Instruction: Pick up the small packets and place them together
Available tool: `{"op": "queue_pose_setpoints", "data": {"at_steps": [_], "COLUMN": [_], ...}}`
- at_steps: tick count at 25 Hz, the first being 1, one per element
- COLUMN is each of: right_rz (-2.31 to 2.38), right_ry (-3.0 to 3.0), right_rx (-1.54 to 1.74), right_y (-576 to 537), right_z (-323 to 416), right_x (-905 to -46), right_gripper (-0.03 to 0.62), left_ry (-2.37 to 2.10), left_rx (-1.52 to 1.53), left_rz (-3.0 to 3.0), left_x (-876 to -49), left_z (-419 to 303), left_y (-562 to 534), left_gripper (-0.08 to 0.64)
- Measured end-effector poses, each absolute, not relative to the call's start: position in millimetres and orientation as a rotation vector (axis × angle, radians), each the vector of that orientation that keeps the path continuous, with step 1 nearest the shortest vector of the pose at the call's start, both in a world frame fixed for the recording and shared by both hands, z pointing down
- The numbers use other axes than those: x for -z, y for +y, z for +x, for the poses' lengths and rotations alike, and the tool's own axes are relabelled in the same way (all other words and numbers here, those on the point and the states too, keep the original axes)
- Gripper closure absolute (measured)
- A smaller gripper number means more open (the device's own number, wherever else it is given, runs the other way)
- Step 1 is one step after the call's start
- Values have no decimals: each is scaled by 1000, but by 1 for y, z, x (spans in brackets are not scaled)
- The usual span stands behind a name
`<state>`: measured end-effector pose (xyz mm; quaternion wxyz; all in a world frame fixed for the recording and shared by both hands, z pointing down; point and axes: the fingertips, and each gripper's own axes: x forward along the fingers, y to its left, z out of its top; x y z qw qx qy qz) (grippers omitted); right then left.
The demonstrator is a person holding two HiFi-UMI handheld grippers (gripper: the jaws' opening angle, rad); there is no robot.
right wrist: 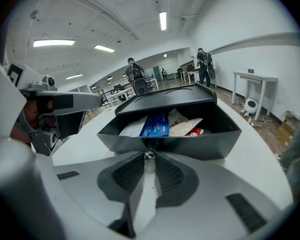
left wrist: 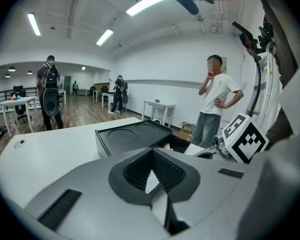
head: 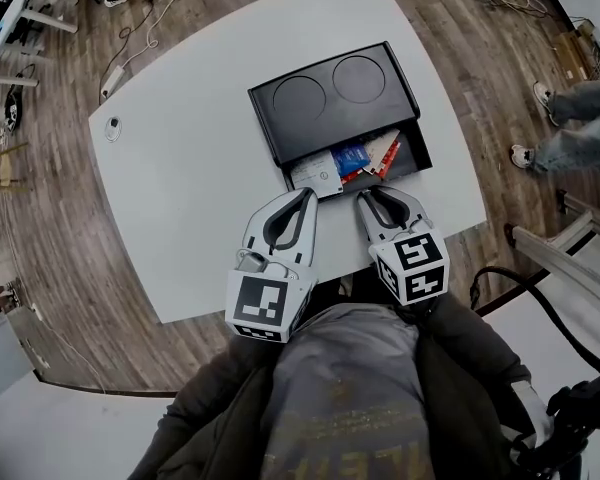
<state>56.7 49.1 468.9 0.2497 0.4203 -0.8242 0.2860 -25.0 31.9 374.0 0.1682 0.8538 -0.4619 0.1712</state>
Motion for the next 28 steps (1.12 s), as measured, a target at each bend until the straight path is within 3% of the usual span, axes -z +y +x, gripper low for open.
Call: {"op": "queue_pose_setpoints", "data": {"at_steps": [28], "right_rz": [1165], "right_ry": [-2241], "right_rx": [-813], "right_y": [87], "right_z": [65], "right_x": [-471], "right_gripper": [519], "left_ry": [-1242], "left_rx": [-505], "left_rz": [2470], "left_x": [-374], "left_z": [-11], "left_y": [54], "left_gripper": [558]}}
